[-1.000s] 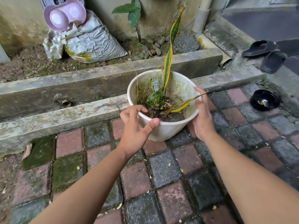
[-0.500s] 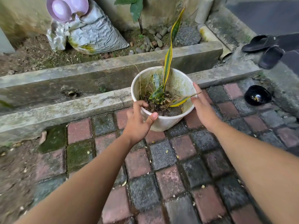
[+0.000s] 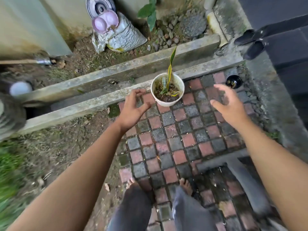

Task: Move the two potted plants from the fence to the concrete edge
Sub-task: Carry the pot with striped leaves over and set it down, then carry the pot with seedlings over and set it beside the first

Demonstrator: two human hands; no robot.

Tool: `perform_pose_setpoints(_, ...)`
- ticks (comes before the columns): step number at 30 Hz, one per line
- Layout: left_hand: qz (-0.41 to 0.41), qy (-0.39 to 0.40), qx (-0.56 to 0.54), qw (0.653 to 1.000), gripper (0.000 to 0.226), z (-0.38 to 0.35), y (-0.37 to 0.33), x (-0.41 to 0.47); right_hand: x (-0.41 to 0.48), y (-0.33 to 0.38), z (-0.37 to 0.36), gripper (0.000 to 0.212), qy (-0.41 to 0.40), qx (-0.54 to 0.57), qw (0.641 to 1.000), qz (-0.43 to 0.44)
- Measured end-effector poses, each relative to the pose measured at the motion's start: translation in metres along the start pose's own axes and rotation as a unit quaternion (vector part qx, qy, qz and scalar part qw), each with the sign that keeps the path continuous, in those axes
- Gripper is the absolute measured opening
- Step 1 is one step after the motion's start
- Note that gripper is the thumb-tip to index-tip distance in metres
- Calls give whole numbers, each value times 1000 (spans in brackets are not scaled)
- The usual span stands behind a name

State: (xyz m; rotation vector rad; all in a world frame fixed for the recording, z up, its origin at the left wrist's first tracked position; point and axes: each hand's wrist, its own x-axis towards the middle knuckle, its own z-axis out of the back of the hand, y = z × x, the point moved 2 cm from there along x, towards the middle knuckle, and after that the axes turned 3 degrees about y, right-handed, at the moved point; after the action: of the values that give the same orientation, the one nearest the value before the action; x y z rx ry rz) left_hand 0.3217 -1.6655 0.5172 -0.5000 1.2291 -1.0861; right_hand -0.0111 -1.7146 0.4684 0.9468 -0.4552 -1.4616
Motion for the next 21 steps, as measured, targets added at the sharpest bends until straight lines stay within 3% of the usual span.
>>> perform_pose_setpoints(2, -15, 1, -22, 1000, 42, 5, -53, -46, -41, 49, 38, 51, -13, 10, 1000, 15)
perform_pose_setpoints(8, -148, 68, 22, 986, 42, 3, -174, -146, -151, 171, 134, 53, -72, 6, 995, 68)
perform_pose_setpoints(12, -242, 144, 55, 958, 41, -6, -227, -190, -238, 219, 186, 52, -167, -5, 985, 53)
perform_pose_setpoints(18, -382, 300, 65, 872, 39, -59, -295, -255, -426, 255, 218, 49, -368, -11, 930, -17)
perform_pose_setpoints(21, -435, 383, 64, 813, 41, -100, -320, -304, -522, 264, 211, 47, -452, -57, 889, -59)
